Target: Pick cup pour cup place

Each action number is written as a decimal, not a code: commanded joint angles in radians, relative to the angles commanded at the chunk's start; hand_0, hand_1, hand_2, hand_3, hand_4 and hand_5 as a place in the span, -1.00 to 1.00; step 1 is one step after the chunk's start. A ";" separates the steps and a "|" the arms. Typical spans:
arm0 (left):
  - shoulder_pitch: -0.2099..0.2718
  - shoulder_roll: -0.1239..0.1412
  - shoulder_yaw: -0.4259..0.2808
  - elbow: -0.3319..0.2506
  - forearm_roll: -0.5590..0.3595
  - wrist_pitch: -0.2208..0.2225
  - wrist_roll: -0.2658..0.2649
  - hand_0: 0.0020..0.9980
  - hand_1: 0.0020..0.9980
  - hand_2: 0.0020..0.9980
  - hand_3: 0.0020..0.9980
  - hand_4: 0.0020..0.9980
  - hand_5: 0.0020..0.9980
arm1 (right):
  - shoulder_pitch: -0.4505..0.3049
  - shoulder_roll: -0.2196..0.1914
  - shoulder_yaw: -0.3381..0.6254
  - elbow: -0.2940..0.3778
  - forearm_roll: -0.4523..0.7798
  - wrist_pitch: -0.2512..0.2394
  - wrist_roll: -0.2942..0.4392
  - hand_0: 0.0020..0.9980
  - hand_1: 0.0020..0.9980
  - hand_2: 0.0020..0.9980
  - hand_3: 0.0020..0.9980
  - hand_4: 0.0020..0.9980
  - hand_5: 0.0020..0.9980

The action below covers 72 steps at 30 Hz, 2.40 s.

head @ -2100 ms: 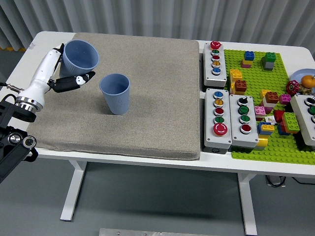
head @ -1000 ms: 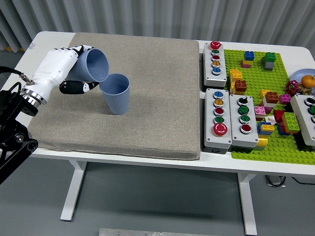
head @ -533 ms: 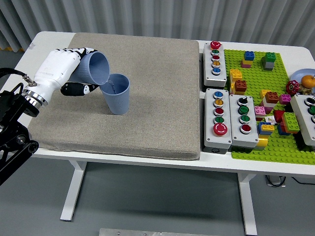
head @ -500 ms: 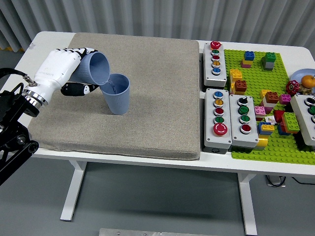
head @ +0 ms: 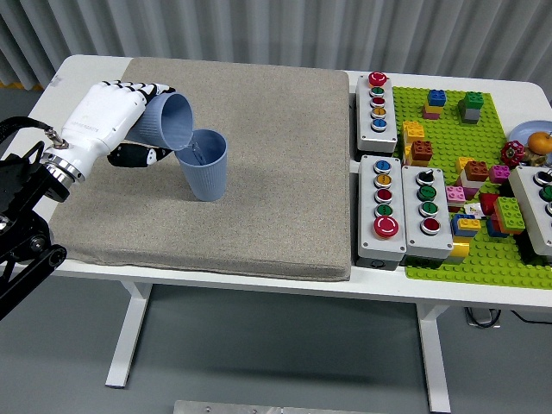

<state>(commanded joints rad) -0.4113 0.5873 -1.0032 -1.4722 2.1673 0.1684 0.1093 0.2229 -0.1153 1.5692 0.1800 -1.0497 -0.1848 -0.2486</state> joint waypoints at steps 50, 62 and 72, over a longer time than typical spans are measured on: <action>-0.103 0.094 0.146 0.012 0.102 0.074 0.045 0.26 0.30 0.50 0.42 0.53 -0.67 | -0.004 -0.004 -0.003 0.000 0.000 -0.001 0.003 0.42 0.32 0.26 0.19 -1.00 -0.81; -0.109 0.090 0.143 0.013 0.099 0.079 0.045 0.26 0.30 0.50 0.42 0.52 -0.68 | 0.003 -0.004 -0.006 0.000 0.011 -0.003 0.004 0.42 0.32 0.26 0.19 -1.00 -0.81; -0.102 0.085 0.127 0.032 -0.044 0.129 0.029 0.26 0.30 0.50 0.41 0.52 -0.69 | 0.004 -0.004 -0.004 0.000 0.010 -0.003 0.004 0.42 0.32 0.26 0.19 -1.00 -0.81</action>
<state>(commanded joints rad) -0.5137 0.6725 -0.8760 -1.4404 2.1238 0.2974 0.1379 0.2272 -0.1195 1.5650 0.1800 -1.0396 -0.1880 -0.2447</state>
